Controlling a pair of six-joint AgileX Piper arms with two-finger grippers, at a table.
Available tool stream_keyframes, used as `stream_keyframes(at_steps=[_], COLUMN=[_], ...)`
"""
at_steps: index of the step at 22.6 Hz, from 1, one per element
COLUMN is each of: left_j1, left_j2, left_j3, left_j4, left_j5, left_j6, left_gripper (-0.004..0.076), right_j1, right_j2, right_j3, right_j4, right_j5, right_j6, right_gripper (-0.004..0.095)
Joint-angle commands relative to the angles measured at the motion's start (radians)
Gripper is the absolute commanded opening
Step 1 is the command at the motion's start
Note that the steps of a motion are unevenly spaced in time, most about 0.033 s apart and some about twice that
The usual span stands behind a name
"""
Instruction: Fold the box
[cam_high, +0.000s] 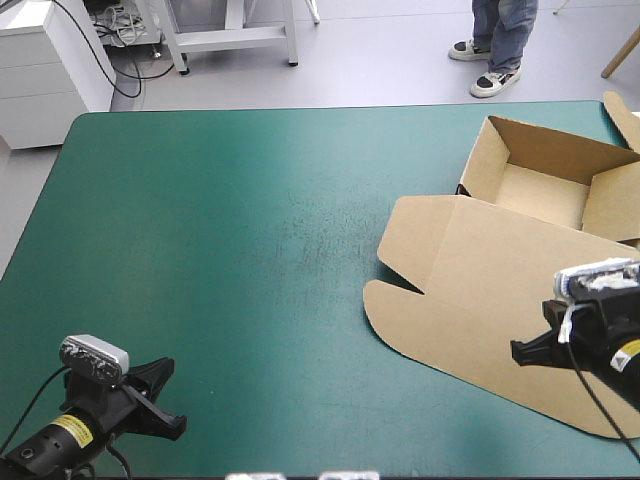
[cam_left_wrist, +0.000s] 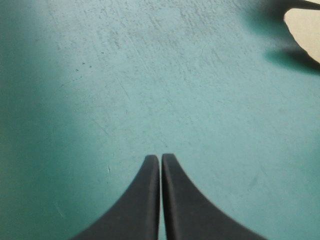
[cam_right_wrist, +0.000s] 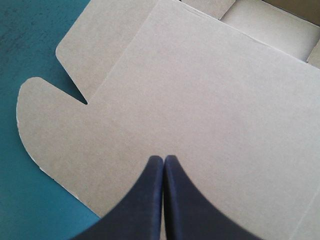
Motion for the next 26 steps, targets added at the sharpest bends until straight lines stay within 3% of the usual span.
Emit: stream_keyframes(at_steps=[1,11,26], left_j1=[-0.007,-0.007,-0.007], left_j2=[0.008,0.008,0.008], left_j3=[-0.022,-0.022,-0.022], left_j4=[-0.016,-0.016,-0.016], left_j5=[-0.065,-0.065,-0.065], left_j6=[-0.008,-0.003,-0.003], left_gripper=[-0.0008,-0.0008,-0.0008], right_j1=[0.003,0.003,0.003], right_j2=[-0.125,-0.222,-0.222], right_j3=[0.158,0.409,0.411], right_j4=[0.001,0.004,0.004], right_j5=[-0.205,-0.357,-0.36], right_j6=[-0.009,-0.009,-0.004], right_gripper=[-0.0016,-0.0016,-0.0016])
